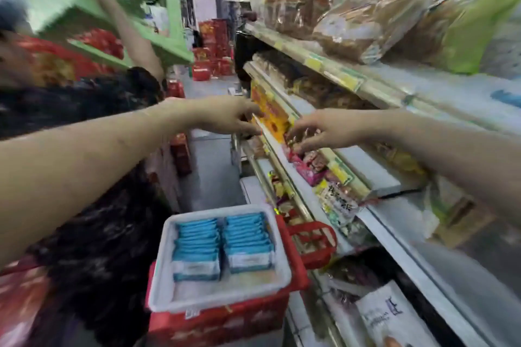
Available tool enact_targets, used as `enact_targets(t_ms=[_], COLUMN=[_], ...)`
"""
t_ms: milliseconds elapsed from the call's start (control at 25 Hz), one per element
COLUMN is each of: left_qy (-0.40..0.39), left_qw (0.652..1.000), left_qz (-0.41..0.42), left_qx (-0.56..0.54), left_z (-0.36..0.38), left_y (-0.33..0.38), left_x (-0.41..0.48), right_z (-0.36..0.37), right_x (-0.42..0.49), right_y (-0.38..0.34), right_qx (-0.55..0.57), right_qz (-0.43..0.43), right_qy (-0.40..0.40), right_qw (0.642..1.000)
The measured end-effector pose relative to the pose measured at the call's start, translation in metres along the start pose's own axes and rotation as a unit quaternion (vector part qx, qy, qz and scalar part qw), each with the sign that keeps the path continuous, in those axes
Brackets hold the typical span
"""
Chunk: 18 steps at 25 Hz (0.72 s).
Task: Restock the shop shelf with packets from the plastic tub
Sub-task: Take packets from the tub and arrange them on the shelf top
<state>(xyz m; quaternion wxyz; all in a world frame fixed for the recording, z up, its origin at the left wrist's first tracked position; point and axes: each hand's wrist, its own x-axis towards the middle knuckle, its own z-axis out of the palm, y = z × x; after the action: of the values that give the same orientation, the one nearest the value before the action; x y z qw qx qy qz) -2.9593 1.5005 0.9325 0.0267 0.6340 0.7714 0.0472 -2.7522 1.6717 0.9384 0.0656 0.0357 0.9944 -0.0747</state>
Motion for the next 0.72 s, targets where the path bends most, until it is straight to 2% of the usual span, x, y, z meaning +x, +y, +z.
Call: enact_targets(t_ms=[200, 320, 480, 640, 720], left_qy=[-0.132, -0.188, -0.225, -0.197, -0.196], left_qw=[0.988, 0.978, 0.972, 0.98, 0.98], left_qz=[-0.039, -0.059, -0.032, -0.03, -0.034], left_qx=[-0.064, -0.068, -0.061, 0.001, 0.004], left_z=[0.143, 0.229, 0.295, 0.315, 0.316], left_y=[-0.057, -0.077, -0.084, -0.088, -0.087], left_x=[-0.082, -0.122, -0.155, -0.167, -0.165], right_z=[0.183, 0.272, 0.322, 0.336, 0.337], right_x=[0.067, 0.08, 0.079, 0.081, 0.083], right_y=[-0.036, -0.045, -0.051, -0.058, -0.06], right_qx=[0.106, 0.083, 0.05, 0.015, 0.013], right_qz=[-0.014, -0.007, 0.037, 0.039, 0.04], right_qy=[-0.11, -0.148, -0.115, -0.054, -0.049], right_qw=[0.988, 0.986, 0.991, 0.998, 0.998])
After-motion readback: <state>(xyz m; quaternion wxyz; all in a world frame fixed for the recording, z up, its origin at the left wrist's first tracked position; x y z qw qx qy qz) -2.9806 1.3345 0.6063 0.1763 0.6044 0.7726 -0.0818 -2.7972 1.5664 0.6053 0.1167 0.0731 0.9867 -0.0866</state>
